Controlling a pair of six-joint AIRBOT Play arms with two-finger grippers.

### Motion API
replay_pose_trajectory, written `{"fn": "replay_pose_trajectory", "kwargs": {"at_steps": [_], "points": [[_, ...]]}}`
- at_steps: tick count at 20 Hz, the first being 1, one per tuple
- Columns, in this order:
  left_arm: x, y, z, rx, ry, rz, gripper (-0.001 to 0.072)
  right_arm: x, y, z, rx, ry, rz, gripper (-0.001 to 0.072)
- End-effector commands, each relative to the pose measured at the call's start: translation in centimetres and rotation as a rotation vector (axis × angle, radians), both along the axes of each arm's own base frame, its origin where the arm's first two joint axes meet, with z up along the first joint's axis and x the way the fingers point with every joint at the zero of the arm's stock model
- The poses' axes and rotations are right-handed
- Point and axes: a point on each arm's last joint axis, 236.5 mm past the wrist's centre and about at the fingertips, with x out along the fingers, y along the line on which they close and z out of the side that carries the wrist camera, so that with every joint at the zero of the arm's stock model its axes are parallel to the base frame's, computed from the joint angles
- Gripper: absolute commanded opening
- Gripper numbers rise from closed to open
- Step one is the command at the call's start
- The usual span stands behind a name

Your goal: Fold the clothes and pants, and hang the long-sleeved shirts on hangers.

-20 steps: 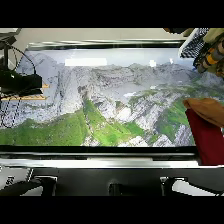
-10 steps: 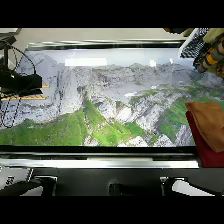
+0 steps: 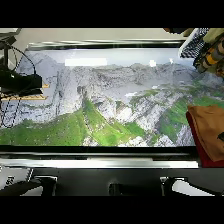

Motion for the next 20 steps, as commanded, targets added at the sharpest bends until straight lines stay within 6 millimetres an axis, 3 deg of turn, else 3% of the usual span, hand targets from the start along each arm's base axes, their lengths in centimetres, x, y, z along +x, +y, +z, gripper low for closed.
{"fn": "replay_pose_trajectory", "kwargs": {"at_steps": [1,3,4,7,9,10,11,13,14,15,16,18,20], "points": [[0.0,0.0,0.0,0.000,-0.001,0.000,0.0015,-0.9,0.0,-0.1,-0.003,0.039,0.003,0.0028],[0.0,0.0,0.0,0.000,-0.001,0.000,0.0015,-1.4,-0.1,0.2,-0.011,0.064,0.000,0.0049],[0.0,0.0,0.0,0.000,-0.001,0.000,0.0015,-1.5,-0.1,0.3,-0.009,0.069,-0.002,0.0101],[0.0,0.0,0.0,0.000,-0.001,0.000,0.0015,-2.0,0.4,0.6,0.003,0.086,-0.015,0.0432],[0.0,0.0,0.0,0.000,-0.002,0.000,0.0016,-1.1,0.2,1.1,-0.019,0.022,-0.008,0.0443],[0.1,0.0,0.0,-0.001,-0.005,0.001,0.0016,0.4,-0.1,1.7,-0.038,-0.066,0.002,0.0442],[0.4,0.0,0.0,-0.001,-0.010,0.001,0.0016,2.9,-0.1,2.4,-0.047,-0.192,0.010,0.0417],[1.0,-0.1,-0.3,-0.002,-0.020,0.000,0.0016,11.1,0.9,5.4,-0.009,-0.565,0.067,0.0301],[1.3,-0.1,-0.5,-0.002,-0.017,0.001,0.0016,16.1,2.3,8.1,0.039,-0.785,0.126,0.0220],[1.5,-0.2,-0.9,-0.001,-0.008,0.001,0.0016,21.1,4.6,11.7,0.091,-0.996,0.220,0.0200],[1.7,-0.2,-1.3,0.001,0.003,0.000,0.0016,24.7,7.4,15.1,0.137,-1.141,0.320,0.0198],[2.6,-0.3,-1.9,0.019,-0.011,-0.055,0.0015,28.9,14.5,19.2,0.236,-1.275,0.540,0.0146],[3.5,-0.5,-2.6,0.022,-0.027,-0.073,0.0015,29.9,22.3,19.2,0.355,-1.248,0.747,0.0054]]}}
